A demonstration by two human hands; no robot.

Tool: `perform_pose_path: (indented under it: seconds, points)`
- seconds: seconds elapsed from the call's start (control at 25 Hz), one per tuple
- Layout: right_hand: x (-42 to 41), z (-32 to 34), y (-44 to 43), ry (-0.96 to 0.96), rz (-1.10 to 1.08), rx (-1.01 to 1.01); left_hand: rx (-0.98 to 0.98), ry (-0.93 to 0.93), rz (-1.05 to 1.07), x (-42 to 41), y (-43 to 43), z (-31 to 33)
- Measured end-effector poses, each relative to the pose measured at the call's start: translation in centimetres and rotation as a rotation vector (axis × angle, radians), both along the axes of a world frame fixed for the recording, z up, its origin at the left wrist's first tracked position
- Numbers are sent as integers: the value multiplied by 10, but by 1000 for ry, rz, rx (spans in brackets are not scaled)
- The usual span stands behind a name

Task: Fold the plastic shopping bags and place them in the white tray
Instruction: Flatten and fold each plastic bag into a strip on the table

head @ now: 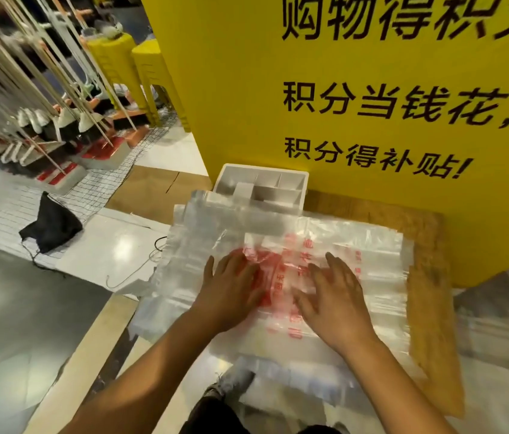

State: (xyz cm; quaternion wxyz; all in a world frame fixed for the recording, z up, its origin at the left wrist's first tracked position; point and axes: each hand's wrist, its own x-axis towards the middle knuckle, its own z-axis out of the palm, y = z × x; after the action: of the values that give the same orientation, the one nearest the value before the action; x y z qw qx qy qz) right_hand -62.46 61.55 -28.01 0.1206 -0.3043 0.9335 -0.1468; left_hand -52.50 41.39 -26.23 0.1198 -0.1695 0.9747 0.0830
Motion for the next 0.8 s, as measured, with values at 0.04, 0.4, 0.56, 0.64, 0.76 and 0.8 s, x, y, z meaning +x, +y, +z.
perform_pose_path:
  seconds: [0.04, 0.4, 0.56, 0.64, 0.76, 0.8]
  points:
    - [2, -10, 1, -6, -17, 39, 5, -22, 3, 1, -7, -11]
    - [11, -63, 1, 65, -183, 102, 10, 100, -114, 14, -55, -81]
    - [16, -69, 3, 46, -167, 137, -27, 119, -161, 15, -61, -87]
    - [20, -71, 4, 32, -170, 119, -21, 124, -168, 13, -63, -90]
    - [21, -77, 4, 72, -183, 77, -40, 221, -211, 7, -60, -93]
    - [18, -78, 2, 87, -195, 70, -37, 262, -219, 6, -61, -88]
